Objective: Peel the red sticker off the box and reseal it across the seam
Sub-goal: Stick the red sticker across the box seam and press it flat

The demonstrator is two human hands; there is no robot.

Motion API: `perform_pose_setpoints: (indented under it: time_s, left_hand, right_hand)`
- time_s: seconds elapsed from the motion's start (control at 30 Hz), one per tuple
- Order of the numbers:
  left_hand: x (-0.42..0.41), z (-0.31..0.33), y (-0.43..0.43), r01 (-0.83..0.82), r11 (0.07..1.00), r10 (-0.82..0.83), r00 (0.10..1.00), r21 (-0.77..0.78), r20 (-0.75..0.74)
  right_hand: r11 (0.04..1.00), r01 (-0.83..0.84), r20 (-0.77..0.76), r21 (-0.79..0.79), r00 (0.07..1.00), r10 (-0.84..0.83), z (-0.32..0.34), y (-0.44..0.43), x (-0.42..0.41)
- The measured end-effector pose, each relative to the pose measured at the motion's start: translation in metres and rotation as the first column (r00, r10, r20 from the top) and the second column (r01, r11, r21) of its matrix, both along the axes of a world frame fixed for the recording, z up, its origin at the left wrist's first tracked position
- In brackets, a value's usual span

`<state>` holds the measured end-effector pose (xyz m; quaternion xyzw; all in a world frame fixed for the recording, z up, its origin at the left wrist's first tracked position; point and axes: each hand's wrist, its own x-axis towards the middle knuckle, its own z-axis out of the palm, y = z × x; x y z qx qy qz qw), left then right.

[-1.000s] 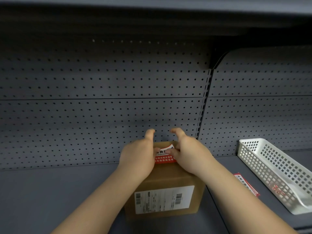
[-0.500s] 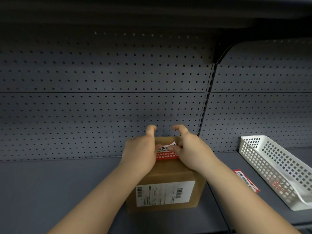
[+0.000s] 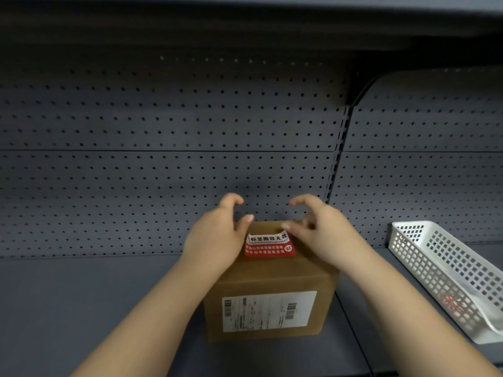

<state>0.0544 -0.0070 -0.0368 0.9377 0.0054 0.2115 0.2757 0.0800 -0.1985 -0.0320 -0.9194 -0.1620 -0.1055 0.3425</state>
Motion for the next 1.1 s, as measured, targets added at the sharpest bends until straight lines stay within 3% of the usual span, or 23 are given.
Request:
perform_pose_setpoints:
  time_s: [0.07, 0.13, 0.23, 0.37, 0.63, 1.1]
  left_hand:
    - [-0.011, 0.005, 0.008, 0.007, 0.999, -0.014, 0.992, 0.053, 0.127]
    - [-0.024, 0.007, 0.006, 0.107, 0.980, -0.133, 0.979, 0.167, 0.155]
    - [-0.040, -0.001, -0.013, 0.291, 0.900, -0.304, 0.953, 0.324, -0.011]
    - [-0.042, -0.019, -0.023, 0.288, 0.837, -0.238, 0.957, 0.466, -0.163]
    - [-0.040, -0.033, -0.006, 0.260, 0.862, -0.206, 0.964, 0.435, -0.167]
    - [-0.043, -0.034, -0.001, 0.109, 0.928, -0.066, 0.989, 0.357, -0.129]
  right_hand:
    - [0.997, -0.012, 0.112, 0.070, 0.994, 0.004, 0.007, -0.008, -0.008]
    - [0.996, -0.078, 0.184, -0.034, 0.979, 0.083, 0.006, -0.006, -0.020]
    - [0.935, -0.166, 0.186, -0.313, 0.955, 0.232, -0.012, 0.011, -0.029]
    - [0.848, -0.135, 0.057, -0.512, 0.980, 0.191, -0.028, 0.018, -0.031]
    - [0.855, -0.074, -0.031, -0.514, 0.997, 0.068, -0.031, 0.002, -0.031]
    - [0.926, -0.003, 0.044, -0.378, 0.999, 0.021, -0.040, -0.001, -0.028]
